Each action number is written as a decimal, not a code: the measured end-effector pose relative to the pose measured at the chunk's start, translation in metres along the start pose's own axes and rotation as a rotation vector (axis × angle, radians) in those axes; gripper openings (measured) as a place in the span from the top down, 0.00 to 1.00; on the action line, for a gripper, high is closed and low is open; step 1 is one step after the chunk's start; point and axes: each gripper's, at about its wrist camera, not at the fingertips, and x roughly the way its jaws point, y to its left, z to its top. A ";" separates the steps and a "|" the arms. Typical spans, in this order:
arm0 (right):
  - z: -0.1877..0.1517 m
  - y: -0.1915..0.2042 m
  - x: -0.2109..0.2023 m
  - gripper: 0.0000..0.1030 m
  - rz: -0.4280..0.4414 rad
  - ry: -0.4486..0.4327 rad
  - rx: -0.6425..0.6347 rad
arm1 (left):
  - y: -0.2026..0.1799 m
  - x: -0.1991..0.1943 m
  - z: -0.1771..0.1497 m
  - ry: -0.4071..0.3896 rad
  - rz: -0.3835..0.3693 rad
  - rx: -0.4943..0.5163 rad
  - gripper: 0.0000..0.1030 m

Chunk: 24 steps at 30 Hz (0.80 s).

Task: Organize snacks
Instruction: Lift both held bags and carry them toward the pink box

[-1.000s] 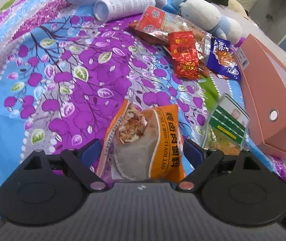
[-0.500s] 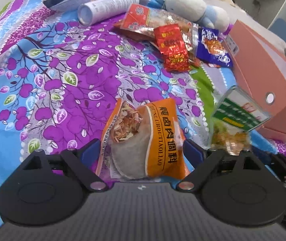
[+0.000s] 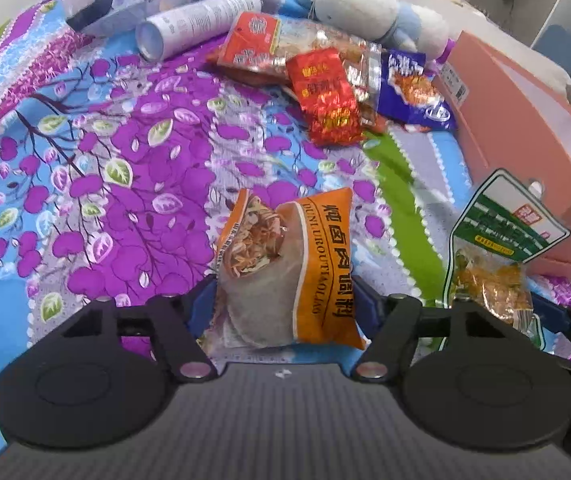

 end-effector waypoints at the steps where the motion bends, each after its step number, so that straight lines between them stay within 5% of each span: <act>1: 0.002 0.000 -0.002 0.40 0.000 0.001 0.001 | 0.000 -0.004 0.002 -0.006 -0.003 -0.002 0.29; 12: 0.030 -0.002 -0.040 0.40 0.034 -0.045 0.026 | -0.019 -0.058 0.022 -0.034 -0.062 0.023 0.29; 24: 0.059 -0.019 -0.094 0.40 -0.022 -0.132 0.064 | -0.060 -0.114 0.044 -0.088 -0.129 0.105 0.29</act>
